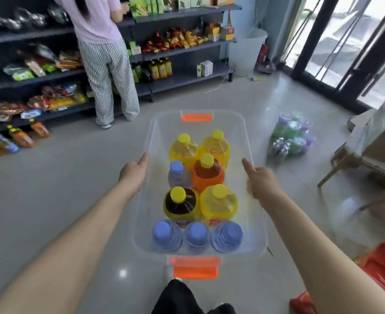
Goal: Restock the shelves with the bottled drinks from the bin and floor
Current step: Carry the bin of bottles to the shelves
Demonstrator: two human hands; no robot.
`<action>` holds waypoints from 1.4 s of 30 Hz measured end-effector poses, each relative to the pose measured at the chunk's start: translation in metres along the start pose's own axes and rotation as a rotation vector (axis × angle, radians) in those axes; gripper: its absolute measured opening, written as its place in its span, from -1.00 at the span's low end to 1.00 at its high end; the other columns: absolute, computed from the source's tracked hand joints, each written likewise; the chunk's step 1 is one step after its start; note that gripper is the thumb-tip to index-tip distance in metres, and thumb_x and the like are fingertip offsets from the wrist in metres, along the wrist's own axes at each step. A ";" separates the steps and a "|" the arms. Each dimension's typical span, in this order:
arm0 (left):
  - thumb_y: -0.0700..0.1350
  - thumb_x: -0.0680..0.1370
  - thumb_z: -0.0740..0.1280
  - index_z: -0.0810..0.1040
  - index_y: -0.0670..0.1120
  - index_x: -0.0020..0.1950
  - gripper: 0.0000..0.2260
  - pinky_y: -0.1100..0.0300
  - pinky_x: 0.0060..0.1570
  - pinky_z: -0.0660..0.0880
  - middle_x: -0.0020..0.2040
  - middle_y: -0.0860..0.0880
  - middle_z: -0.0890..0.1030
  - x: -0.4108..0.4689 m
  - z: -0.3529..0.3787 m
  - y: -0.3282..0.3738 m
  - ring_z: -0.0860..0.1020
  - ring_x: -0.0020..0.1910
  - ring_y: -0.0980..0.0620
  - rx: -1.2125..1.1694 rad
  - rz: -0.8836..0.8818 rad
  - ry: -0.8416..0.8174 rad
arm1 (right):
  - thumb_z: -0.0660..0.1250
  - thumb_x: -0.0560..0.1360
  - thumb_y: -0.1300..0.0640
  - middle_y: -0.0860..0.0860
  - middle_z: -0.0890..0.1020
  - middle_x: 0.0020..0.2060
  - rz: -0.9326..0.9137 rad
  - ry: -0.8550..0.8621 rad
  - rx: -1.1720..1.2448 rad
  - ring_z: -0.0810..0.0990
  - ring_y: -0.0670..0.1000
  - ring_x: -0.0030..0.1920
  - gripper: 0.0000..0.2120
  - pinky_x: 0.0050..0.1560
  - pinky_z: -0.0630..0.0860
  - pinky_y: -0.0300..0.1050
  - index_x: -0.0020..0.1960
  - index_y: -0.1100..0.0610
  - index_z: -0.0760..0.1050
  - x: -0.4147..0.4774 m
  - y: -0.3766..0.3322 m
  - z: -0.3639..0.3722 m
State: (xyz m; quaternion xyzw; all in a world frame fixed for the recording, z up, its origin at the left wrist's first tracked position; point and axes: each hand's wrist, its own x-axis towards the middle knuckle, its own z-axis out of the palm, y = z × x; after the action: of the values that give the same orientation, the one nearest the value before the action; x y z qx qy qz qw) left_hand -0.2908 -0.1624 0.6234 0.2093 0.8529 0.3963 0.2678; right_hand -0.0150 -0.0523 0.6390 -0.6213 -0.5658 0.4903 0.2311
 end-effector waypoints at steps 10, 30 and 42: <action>0.20 0.58 0.10 0.41 -0.15 -0.35 -0.51 -0.01 -0.01 0.52 -0.26 -0.19 0.53 0.074 -0.145 -0.061 0.56 -0.14 -0.21 -0.035 -0.155 0.172 | 0.23 0.50 -0.24 0.14 0.40 -0.31 -0.075 -0.259 -0.131 0.38 0.07 -0.39 -0.55 -0.35 0.33 -0.15 -0.16 0.18 0.43 0.019 -0.098 0.176; 0.14 0.61 0.07 0.56 -0.36 0.02 -0.43 0.04 0.02 0.43 0.05 -0.37 0.57 0.276 -0.404 -0.156 0.54 0.07 -0.29 -0.002 -0.409 0.506 | 0.19 0.54 -0.20 0.08 0.32 -0.51 -0.279 -0.574 -0.326 0.31 0.05 -0.53 -0.49 -0.48 0.23 -0.20 -0.40 0.14 0.22 0.065 -0.291 0.561; 0.10 0.62 0.08 0.57 -0.37 0.05 -0.46 0.04 0.05 0.40 0.08 -0.39 0.56 0.436 -0.522 -0.193 0.51 0.13 -0.30 -0.114 -0.594 0.666 | 0.15 0.55 -0.19 0.08 0.35 -0.49 -0.363 -0.791 -0.447 0.34 0.06 -0.49 -0.50 -0.41 0.26 -0.16 -0.39 0.15 0.24 0.121 -0.411 0.801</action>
State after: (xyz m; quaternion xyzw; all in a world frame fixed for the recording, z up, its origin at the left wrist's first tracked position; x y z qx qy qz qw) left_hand -0.9790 -0.3241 0.6281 -0.1988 0.8924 0.3944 0.0922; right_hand -0.9230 -0.0498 0.6130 -0.3131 -0.8007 0.5072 -0.0590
